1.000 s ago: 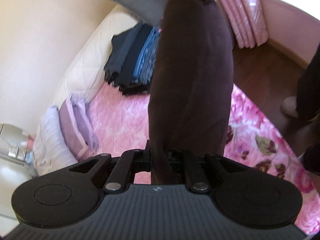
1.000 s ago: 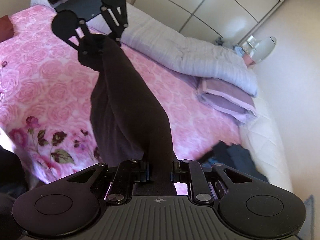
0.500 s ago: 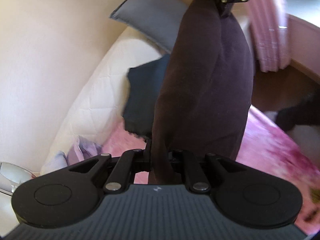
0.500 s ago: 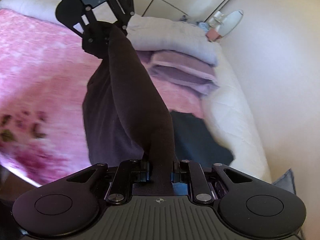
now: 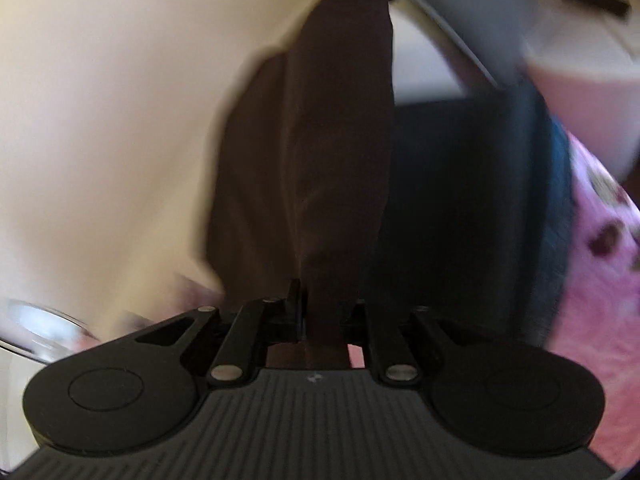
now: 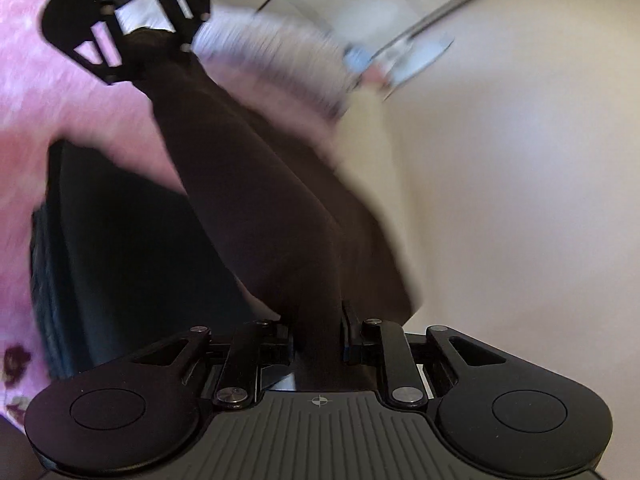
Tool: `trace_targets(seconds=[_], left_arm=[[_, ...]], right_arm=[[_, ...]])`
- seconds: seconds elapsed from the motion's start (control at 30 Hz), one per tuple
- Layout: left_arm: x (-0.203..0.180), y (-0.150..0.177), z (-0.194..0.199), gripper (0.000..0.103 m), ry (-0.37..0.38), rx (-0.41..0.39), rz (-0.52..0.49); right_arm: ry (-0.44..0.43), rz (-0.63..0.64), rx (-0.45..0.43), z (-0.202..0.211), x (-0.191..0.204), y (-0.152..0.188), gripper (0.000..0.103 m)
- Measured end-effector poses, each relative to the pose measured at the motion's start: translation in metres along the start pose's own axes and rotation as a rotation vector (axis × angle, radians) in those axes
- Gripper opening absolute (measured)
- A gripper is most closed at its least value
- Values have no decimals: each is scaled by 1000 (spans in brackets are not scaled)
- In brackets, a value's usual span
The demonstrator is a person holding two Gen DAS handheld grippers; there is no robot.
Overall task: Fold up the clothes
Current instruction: 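Lift the folded shirt with both grippers and carry it onto the clothes stack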
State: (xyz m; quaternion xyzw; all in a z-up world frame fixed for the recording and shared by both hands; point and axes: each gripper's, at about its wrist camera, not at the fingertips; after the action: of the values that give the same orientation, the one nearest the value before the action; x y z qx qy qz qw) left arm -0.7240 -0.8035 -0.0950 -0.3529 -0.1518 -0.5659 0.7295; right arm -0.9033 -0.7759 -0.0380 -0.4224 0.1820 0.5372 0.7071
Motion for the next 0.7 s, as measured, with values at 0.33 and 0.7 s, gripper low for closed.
trace_targets(seconds=[0.33, 0.7], left_arm=[[-43, 36, -17, 20, -4, 76, 45], [-44, 30, -28, 7, -11, 92, 52]], right_arm=[[-95, 43, 132, -26, 66, 58, 29], [-106, -23, 145, 5, 87, 44, 13]])
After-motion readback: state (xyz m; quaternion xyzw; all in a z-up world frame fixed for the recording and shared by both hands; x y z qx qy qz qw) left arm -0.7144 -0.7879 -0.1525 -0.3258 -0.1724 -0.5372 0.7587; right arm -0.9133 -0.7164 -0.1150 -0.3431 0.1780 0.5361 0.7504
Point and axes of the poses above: each gripper's, at about its wrist camera, not at the fingertips, and z roughly against the way its jaws point, x to its left, y to its underside, and after that the axes turned 5 degrees about z, right-handed
